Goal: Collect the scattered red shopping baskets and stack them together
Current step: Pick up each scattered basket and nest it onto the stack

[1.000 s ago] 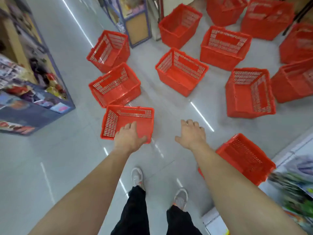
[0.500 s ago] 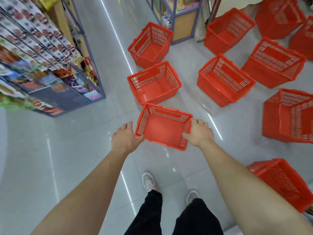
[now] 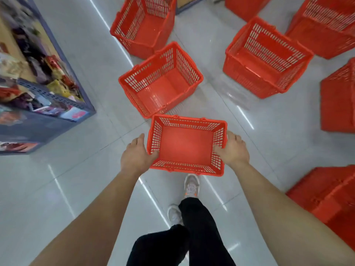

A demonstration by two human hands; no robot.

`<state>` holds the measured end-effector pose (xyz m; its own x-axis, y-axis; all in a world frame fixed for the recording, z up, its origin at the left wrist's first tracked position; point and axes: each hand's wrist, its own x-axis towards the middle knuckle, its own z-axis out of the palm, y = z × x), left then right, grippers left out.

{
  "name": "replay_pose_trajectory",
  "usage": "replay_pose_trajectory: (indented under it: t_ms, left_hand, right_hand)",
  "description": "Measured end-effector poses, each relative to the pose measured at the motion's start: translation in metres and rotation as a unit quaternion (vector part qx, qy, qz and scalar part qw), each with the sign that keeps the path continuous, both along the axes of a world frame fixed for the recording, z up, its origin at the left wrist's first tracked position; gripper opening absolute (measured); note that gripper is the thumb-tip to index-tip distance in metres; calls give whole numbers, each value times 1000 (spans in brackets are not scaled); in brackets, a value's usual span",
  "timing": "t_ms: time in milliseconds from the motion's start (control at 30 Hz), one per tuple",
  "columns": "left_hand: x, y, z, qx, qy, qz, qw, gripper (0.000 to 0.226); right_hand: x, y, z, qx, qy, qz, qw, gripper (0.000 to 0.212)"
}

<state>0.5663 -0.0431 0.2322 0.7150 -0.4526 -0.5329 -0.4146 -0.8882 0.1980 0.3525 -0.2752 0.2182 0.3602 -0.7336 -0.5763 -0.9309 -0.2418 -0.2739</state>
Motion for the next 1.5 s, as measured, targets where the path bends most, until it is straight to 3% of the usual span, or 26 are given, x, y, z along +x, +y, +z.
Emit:
replay_pose_trajectory:
  t_ms: [367, 500, 633, 767, 933, 1267, 1500]
  left_hand:
    - [42, -17, -291, -42, -2, 83, 996, 94]
    - [44, -4, -344, -67, 20, 160, 985, 85]
    - [36, -6, -350, -112, 12, 210, 971, 69]
    - [36, -18, -320, -142, -19, 209, 967, 65]
    - [45, -51, -241, -194, -51, 166, 966, 60]
    - [19, -156, 7, -247, -81, 18, 965, 60]
    - [-73, -256, 161, -318, -61, -130, 937, 45]
  right_hand:
    - [-37, -21, -285, -12, -19, -176, 984, 82]
    - [-49, -8, -336, -32, -75, -240, 967, 72]
    - [-53, -2, -349, -68, -128, -266, 953, 56]
    - [-57, -8, -329, -76, -138, -281, 947, 55]
    - [-60, -25, -257, -108, -179, -296, 932, 51]
    - [-139, -69, 0, -183, -229, -381, 877, 40]
    - [-261, -71, 149, -257, -194, -465, 825, 40]
